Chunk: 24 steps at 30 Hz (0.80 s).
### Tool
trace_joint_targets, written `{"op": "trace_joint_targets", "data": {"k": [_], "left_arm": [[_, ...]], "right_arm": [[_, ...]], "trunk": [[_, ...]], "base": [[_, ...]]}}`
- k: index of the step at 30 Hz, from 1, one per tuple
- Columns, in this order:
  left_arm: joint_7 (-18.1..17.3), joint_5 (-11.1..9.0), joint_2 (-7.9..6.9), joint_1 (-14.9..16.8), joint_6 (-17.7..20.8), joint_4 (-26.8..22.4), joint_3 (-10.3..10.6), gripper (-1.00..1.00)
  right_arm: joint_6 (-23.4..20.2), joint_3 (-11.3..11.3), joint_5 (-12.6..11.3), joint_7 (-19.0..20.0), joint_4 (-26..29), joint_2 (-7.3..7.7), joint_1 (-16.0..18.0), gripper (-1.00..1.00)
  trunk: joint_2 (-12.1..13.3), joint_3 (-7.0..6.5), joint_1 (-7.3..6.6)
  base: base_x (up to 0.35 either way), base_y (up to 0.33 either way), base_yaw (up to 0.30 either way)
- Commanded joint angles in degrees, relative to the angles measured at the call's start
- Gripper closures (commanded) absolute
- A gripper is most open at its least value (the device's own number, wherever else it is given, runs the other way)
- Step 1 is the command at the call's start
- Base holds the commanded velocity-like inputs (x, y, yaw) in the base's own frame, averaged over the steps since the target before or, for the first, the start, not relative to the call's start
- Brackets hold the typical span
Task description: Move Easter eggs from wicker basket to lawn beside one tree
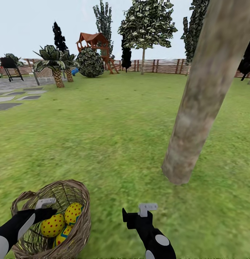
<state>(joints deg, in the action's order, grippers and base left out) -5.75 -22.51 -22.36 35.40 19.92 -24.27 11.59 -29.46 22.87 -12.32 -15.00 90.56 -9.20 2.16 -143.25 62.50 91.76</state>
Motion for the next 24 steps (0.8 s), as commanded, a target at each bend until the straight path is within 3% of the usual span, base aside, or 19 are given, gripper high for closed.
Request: {"op": "trace_joint_targets", "data": {"k": [1, 10, 17, 24], "left_arm": [[0.0, -0.2, -0.06, 0.0, 0.0, -0.1, 0.2, -1.00], [-0.1, -0.2, -0.06, 0.0, -0.9, -0.1, 0.2, -1.00], [-0.1, -0.3, -0.06, 0.0, -1.0, -0.1, 0.3, -1.00], [-0.2, -0.3, -0.06, 0.0, -2.4, -0.1, 0.3, -1.00]], "right_arm": [[-0.2, 0.1, -0.6, -0.6, 0.1, 0.00, 0.0, -1.00], [0.0, 0.5, -0.6, -0.4, 0.2, 0.06, 0.0, -1.00], [2.1, 3.3, -0.5, -0.4, 0.2, 0.06, 0.0, -1.00], [2.5, 3.9, -0.5, -0.4, 0.2, 0.06, 0.0, -1.00]], "trunk": [[0.0, 0.28, 0.01], [-0.1, 2.05, 0.22], [-0.1, 2.05, 0.22], [-0.2, 3.60, 0.40]], "base": [[0.000, 0.000, 0.000], [0.000, 0.000, 0.000], [0.000, 0.000, 0.000], [0.000, 0.000, 0.000]]}}
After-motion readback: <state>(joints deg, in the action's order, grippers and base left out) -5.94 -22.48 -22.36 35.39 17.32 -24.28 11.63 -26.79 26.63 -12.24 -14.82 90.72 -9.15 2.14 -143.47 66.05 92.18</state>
